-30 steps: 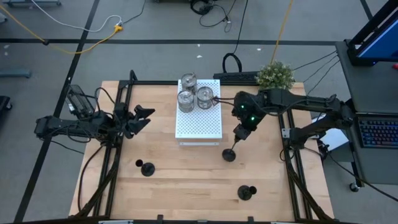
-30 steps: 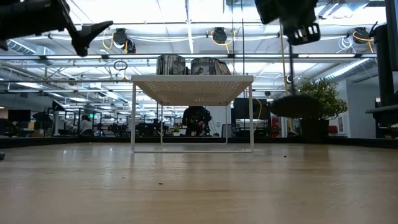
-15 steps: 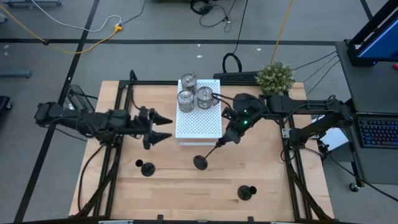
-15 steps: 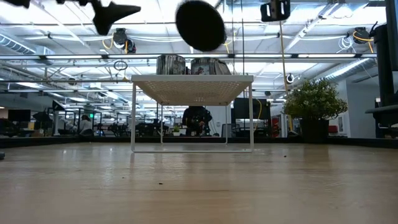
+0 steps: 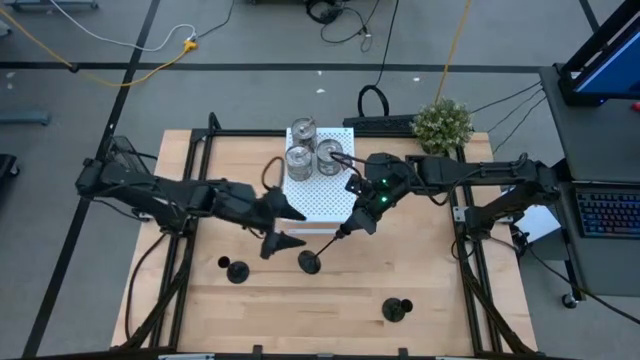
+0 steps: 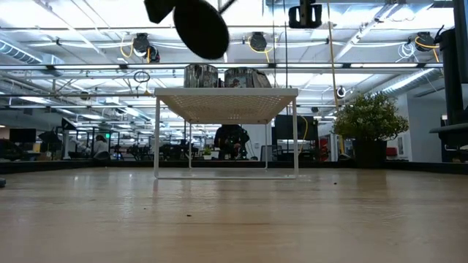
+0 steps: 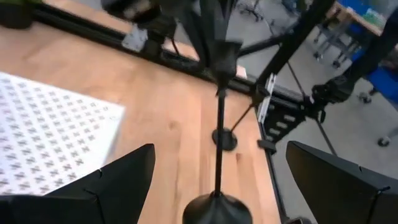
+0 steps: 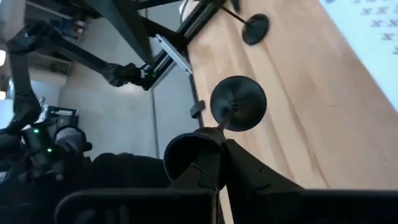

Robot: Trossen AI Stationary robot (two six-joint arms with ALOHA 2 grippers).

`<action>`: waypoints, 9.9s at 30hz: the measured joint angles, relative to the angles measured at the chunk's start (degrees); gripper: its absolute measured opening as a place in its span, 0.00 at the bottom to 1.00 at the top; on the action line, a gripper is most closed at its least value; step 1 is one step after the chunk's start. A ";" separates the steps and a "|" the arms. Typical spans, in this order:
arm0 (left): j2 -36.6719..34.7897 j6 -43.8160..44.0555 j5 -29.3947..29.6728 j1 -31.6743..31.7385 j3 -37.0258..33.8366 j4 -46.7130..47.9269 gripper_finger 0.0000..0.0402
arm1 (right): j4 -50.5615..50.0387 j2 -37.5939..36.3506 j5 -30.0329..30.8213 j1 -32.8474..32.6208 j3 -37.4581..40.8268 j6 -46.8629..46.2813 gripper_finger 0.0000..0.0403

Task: Pick & Place candle stick holders
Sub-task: Put the top black candle holder on the shelf, then put the left black candle holder on the shelf

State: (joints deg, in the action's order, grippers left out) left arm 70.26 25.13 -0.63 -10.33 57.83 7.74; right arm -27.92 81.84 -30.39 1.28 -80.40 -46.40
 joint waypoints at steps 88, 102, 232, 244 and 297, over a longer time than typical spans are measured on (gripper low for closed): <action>4.70 -13.72 39.17 -5.10 12.89 8.16 0.03 | -6.34 -1.77 -2.39 -1.02 0.04 19.31 0.29; 16.03 -21.62 39.62 1.06 12.78 -14.27 0.03 | -18.61 -11.85 -1.40 -1.43 4.34 28.69 0.29; 7.02 53.83 5.16 -13.67 17.95 68.74 0.50 | 3.30 -39.17 15.62 -1.41 33.90 32.58 0.28; 5.23 66.50 -1.40 -20.56 17.92 77.67 0.50 | 3.29 -39.15 15.60 -1.41 33.90 32.58 0.28; 24.95 104.07 23.12 -52.67 7.83 68.78 0.50 | 3.28 -39.12 17.10 -1.38 33.90 32.14 0.27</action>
State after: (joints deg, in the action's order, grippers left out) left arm 95.21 129.19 22.49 -63.00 65.66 76.52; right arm -24.64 42.72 -13.29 -0.10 -46.50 -14.26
